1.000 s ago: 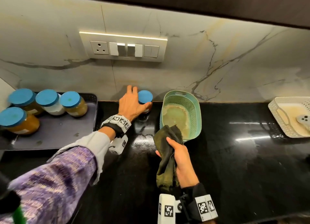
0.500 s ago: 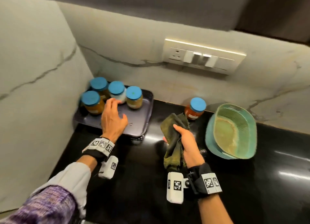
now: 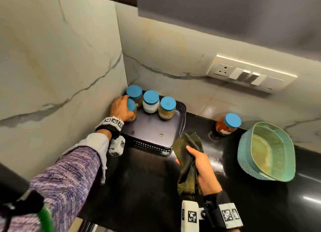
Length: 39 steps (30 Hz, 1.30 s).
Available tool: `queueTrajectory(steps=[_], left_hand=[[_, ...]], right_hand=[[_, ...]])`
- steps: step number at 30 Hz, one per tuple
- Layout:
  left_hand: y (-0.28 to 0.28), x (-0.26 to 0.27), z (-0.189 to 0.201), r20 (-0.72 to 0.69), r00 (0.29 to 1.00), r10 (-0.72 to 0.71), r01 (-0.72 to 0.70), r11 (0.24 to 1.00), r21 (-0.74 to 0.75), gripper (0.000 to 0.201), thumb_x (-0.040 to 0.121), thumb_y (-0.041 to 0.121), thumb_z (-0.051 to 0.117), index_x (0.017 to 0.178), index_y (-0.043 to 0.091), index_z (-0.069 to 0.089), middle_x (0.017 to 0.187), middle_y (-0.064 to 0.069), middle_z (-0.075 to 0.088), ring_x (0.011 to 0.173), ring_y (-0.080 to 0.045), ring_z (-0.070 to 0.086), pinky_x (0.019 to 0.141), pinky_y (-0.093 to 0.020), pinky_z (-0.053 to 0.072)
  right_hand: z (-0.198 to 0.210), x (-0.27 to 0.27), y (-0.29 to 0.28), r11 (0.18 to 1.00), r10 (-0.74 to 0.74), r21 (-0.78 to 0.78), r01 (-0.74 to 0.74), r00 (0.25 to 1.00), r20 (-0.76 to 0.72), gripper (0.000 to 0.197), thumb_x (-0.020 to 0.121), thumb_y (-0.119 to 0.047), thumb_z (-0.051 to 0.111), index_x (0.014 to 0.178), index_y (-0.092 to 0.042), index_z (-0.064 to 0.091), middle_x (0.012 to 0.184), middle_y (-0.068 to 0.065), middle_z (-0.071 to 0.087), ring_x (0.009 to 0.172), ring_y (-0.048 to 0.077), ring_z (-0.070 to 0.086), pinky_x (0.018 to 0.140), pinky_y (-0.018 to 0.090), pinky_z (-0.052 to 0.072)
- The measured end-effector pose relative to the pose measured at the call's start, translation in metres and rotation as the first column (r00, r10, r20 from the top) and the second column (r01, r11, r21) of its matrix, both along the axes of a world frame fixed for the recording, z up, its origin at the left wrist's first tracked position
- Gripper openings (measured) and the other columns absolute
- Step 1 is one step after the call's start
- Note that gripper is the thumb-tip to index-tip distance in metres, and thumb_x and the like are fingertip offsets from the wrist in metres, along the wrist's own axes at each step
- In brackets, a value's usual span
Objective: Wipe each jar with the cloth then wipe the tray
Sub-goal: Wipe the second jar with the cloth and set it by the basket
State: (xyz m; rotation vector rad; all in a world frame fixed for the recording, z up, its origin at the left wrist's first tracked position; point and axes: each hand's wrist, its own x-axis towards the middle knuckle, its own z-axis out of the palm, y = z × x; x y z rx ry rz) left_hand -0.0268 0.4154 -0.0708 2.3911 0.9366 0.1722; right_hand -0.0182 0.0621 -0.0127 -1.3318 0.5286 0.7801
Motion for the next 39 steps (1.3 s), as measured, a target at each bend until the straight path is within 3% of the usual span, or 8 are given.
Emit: queueTrajectory(steps=[9,13,15,18,21,27,35,39], left_hand=[[-0.084,-0.051,0.048,0.468,0.883,0.026,-0.016,1.000,-0.026,0.092,0.056,0.028,0.098,0.138,0.018,0.056,0.119,-0.007,0.066,0.107,-0.024,0.056,0.088,-0.033,0.047],[-0.155,-0.103,0.048,0.505,0.848,-0.161,0.239,0.966,-0.095,0.095,0.059,0.031,0.100,0.141,0.022,0.053,0.123,0.003,0.061,0.110,-0.012,0.056,0.095,-0.025,0.046],[-0.182,-0.123,0.024,0.476,0.858,-0.195,0.308,0.936,-0.172,0.094,0.059,0.036,0.100,0.141,0.026,0.054,0.121,0.005,0.062,0.110,-0.013,0.059,0.097,-0.031,0.051],[-0.204,-0.140,-0.013,0.427,0.881,-0.206,0.342,0.899,-0.273,0.092,0.058,0.038,0.099,0.139,0.026,0.056,0.120,0.010,0.066,0.110,-0.014,0.062,0.100,-0.039,0.052],[-0.214,-0.154,-0.031,0.422,0.866,-0.268,0.424,0.840,-0.337,0.087,0.057,0.042,0.094,0.135,0.029,0.057,0.120,0.019,0.060,0.117,-0.019,0.061,0.105,-0.055,0.049],[-0.215,-0.161,-0.069,0.528,0.785,-0.325,0.581,0.682,-0.444,0.083,0.069,0.045,0.087,0.142,0.025,0.053,0.143,0.001,0.059,0.133,-0.018,0.057,0.114,-0.054,0.042],[-0.215,-0.144,-0.086,0.601,0.760,-0.248,0.581,0.673,-0.457,0.052,0.079,0.018,0.087,0.123,0.005,0.063,0.116,-0.008,0.070,0.109,-0.028,0.070,0.095,-0.051,0.055],[-0.225,-0.142,-0.091,0.628,0.751,-0.203,0.557,0.706,-0.438,0.046,0.078,0.010,0.084,0.120,0.000,0.067,0.115,-0.011,0.070,0.107,-0.027,0.070,0.097,-0.047,0.056]], right_hand=[[0.037,-0.030,-0.009,0.997,-0.076,0.012,0.075,0.982,0.173,0.004,0.097,-0.016,0.066,0.100,-0.014,0.066,0.097,0.011,0.077,0.099,0.033,0.072,0.094,0.052,0.057],[0.045,-0.055,-0.007,1.000,-0.001,-0.020,0.012,0.897,0.443,0.007,0.100,-0.019,0.062,0.098,-0.019,0.069,0.084,-0.003,0.075,0.075,0.013,0.072,0.065,0.027,0.060],[0.035,-0.068,-0.009,0.989,0.111,-0.147,-0.021,0.761,0.639,0.011,0.102,-0.015,0.060,0.098,-0.016,0.069,0.074,-0.008,0.066,0.061,0.009,0.061,0.055,0.029,0.053],[0.010,-0.083,-0.013,0.890,0.448,-0.428,-0.157,0.469,0.761,0.037,0.096,0.002,0.053,0.125,-0.014,0.069,0.096,-0.014,0.071,0.085,0.011,0.069,0.080,0.036,0.056],[-0.009,-0.089,-0.021,0.708,0.694,-0.613,-0.351,0.184,0.696,0.069,0.081,0.011,0.050,0.148,-0.006,0.050,0.153,0.003,0.052,0.143,0.015,0.048,0.119,0.039,0.039],[-0.051,-0.089,-0.034,0.305,0.811,-0.876,-0.373,-0.380,0.444,0.071,0.084,-0.001,0.066,0.152,-0.003,0.043,0.162,0.012,0.038,0.154,0.024,0.030,0.125,0.051,0.024],[-0.068,-0.090,-0.042,0.372,0.818,-0.880,-0.297,-0.344,0.461,0.059,0.093,-0.022,0.052,0.149,-0.004,0.048,0.159,0.009,0.042,0.153,0.023,0.032,0.126,0.054,0.020],[-0.070,-0.111,-0.069,0.490,0.838,-0.838,-0.241,-0.135,0.529,0.057,0.091,-0.019,0.045,0.145,-0.002,0.052,0.156,0.010,0.047,0.151,0.024,0.036,0.123,0.059,0.024]])
